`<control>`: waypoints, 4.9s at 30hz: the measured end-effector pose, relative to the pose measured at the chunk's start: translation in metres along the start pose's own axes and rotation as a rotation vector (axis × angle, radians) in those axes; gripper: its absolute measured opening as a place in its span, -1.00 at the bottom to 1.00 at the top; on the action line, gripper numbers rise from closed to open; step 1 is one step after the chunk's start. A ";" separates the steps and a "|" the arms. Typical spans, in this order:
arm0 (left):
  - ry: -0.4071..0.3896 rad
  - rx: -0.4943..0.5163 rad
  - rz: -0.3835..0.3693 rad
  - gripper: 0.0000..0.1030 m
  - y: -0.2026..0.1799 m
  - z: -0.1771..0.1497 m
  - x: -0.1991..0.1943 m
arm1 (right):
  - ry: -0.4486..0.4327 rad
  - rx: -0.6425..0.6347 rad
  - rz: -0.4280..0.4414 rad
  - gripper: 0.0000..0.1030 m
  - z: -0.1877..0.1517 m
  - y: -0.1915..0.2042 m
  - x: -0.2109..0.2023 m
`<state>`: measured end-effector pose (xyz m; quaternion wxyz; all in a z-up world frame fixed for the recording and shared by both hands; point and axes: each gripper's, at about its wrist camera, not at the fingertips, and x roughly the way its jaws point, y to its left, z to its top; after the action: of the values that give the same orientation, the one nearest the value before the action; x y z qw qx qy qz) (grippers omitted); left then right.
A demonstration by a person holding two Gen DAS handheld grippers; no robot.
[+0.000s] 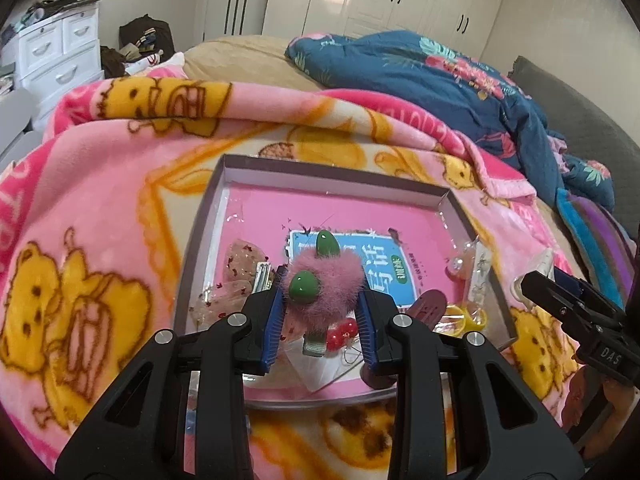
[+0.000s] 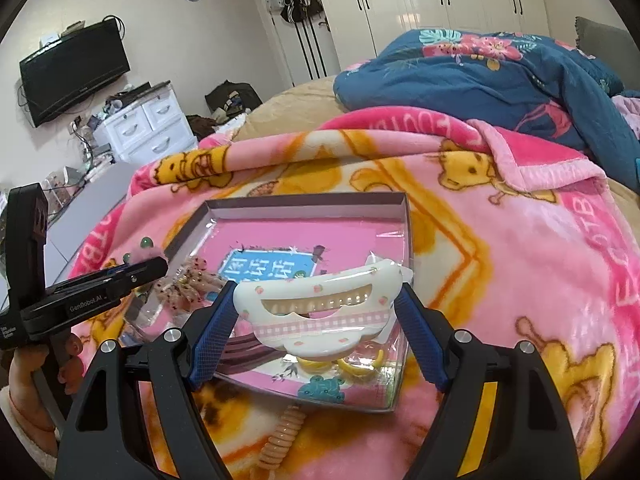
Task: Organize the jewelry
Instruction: 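Carry the pompom clip over the tray with left tool while right tool carries white claw clip, then open left tool to drop the pompom clip in the tray while right tool drops the white clip, then lift both open tools back toward the blue box and coiled hair tie, then grasp the small blue box with left tool while right tool grasps the beige coiled hair tie, then carry the blue box over the tray with left tool while right tool carries the hair tie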
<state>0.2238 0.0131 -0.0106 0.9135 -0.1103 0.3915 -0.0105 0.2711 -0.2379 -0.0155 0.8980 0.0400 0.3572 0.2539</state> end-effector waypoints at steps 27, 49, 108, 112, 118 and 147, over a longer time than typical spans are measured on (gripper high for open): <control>-0.035 -0.027 0.004 0.10 0.001 -0.010 -0.026 | -0.029 0.004 0.007 0.80 -0.014 0.018 -0.017; -0.134 -0.046 0.064 0.78 0.017 -0.034 -0.115 | -0.074 -0.052 0.037 0.86 -0.042 0.042 -0.079; 0.123 -0.103 0.147 0.81 0.065 -0.084 -0.008 | 0.246 -0.054 0.008 -0.65 -0.112 0.048 0.020; 0.119 -0.077 0.195 0.43 0.062 -0.084 0.000 | 0.254 -0.131 0.072 -0.66 -0.115 0.066 0.016; 0.116 -0.033 0.188 -0.29 0.057 -0.086 -0.003 | 0.272 -0.128 0.212 -0.67 -0.117 0.085 0.006; -0.045 0.034 0.048 -0.29 0.003 -0.038 -0.067 | 0.008 -0.073 0.210 -0.67 -0.031 0.055 -0.053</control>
<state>0.1494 0.0160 0.0110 0.9238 -0.0855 0.3732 0.0075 0.1942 -0.2193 0.0083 0.8658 0.0435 0.3453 0.3596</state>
